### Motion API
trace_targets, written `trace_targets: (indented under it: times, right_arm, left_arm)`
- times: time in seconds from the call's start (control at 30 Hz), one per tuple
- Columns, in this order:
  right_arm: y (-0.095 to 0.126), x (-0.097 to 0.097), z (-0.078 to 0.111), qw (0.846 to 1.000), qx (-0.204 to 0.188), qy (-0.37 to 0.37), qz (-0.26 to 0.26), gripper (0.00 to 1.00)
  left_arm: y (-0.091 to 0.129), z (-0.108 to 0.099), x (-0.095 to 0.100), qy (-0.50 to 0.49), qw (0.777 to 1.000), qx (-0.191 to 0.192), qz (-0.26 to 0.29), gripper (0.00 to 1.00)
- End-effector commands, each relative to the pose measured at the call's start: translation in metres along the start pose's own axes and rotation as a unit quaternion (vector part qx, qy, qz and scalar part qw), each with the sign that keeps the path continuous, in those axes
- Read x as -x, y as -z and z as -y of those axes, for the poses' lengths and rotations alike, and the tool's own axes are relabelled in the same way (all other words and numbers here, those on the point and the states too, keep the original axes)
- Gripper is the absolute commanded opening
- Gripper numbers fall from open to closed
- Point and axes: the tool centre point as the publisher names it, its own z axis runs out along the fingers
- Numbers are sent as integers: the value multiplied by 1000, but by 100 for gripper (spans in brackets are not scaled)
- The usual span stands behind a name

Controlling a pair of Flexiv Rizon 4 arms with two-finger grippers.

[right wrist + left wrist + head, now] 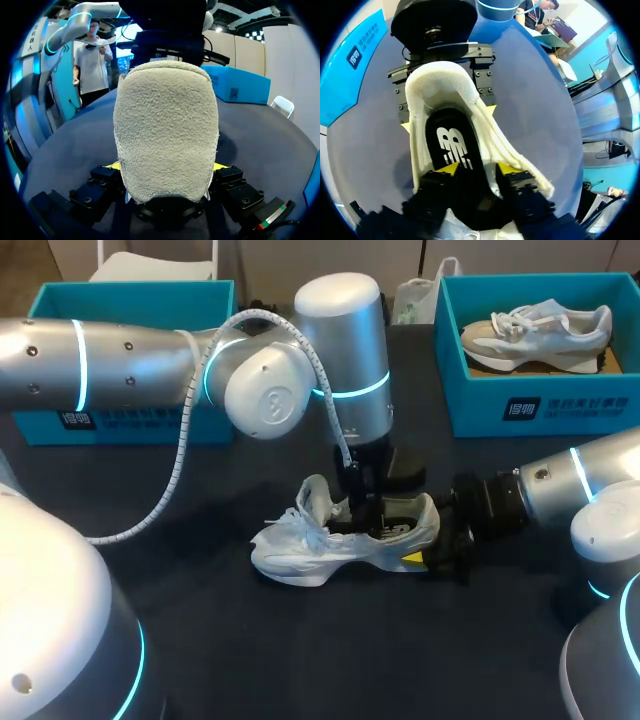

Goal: Take the shoe out of the shoebox, open the shoe tongue, remove and reinsert the insole, then place the shoe into the shoebox

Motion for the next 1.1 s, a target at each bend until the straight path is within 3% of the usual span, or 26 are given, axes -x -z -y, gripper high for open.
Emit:
trace_targets:
  times: [0.03, 0.2, 0.37, 0.4, 0.43, 0.5, 0.7, 0.83, 1.1]
  right_arm:
    - [-6, 1, 1, 1000, -3, -1, 1, 0]
    - [-6, 1, 1, 1000, -3, -1, 1, 0]
    - [-6, 1, 1, 1000, -3, -1, 1, 0]
    - [-6, 1, 1, 1000, -3, -1, 1, 0]
    - [-6, 1, 1, 1000, -3, -1, 1, 0]
    - [-6, 1, 1, 1000, -3, -1, 1, 0]
    - [-6, 1, 1, 1000, -3, -1, 1, 0]
    - [-6, 1, 1, 1000, -3, -1, 1, 0]
    - [-6, 1, 1, 1000, -3, -1, 1, 0]
  left_arm:
    - [-11, 0, 5, -1, 1000, -2, 8, 63]
    - [-19, -3, 9, 0, 999, -14, 39, 76]
    - [-24, -5, 11, 5, 996, -21, 87, 70]
    - [-26, -5, 11, 5, 994, -22, 104, 68]
    - [-27, -6, 11, 5, 994, -24, 106, 57]
    - [-30, -7, 12, 7, 992, -22, 124, 49]
    - [-39, -9, 14, 12, 987, -8, 162, 36]
    - [-37, -10, 15, 14, 987, -8, 160, 1]
    - [-9, -17, 15, 24, 989, -17, 147, 0]
